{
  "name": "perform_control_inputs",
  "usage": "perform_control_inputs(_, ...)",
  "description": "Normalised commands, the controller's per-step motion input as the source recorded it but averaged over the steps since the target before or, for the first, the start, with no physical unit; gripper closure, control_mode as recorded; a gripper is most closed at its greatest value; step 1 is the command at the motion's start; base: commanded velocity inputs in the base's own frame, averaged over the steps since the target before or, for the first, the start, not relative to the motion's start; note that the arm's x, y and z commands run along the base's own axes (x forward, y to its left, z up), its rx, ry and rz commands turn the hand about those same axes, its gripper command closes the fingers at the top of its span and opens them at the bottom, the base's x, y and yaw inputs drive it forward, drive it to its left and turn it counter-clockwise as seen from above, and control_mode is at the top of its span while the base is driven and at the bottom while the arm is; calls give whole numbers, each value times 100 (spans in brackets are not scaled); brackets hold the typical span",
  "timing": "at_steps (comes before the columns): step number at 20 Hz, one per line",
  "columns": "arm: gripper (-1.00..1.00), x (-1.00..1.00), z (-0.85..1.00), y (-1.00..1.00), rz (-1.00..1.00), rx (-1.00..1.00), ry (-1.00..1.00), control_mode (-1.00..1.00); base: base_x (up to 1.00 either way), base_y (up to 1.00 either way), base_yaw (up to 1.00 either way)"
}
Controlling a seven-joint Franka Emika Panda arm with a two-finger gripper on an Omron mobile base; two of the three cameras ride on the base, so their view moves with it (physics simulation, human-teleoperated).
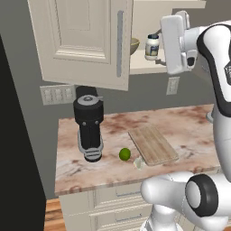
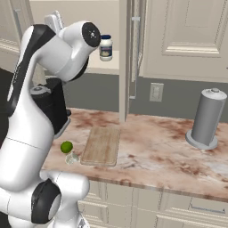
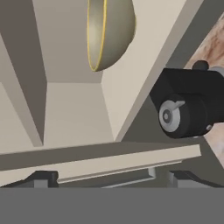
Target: Open the cabinet. Place the bowl and condiment on the counter. Then place the lime and garlic on the cutting board.
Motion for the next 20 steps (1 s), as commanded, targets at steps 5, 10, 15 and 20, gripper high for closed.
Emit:
perform_control_inputs(5,-100,0,0,0,0,0,0,-100,0,0,0)
perform_control_inputs(10,-100,0,0,0,0,0,0,-100,0,0,0)
perform_control_inputs(15,-100,0,0,15,1,0,0,-100,0,0,0)
perform_control_inputs(20,-100,3,0,31,5,0,2,-100,0,0,0)
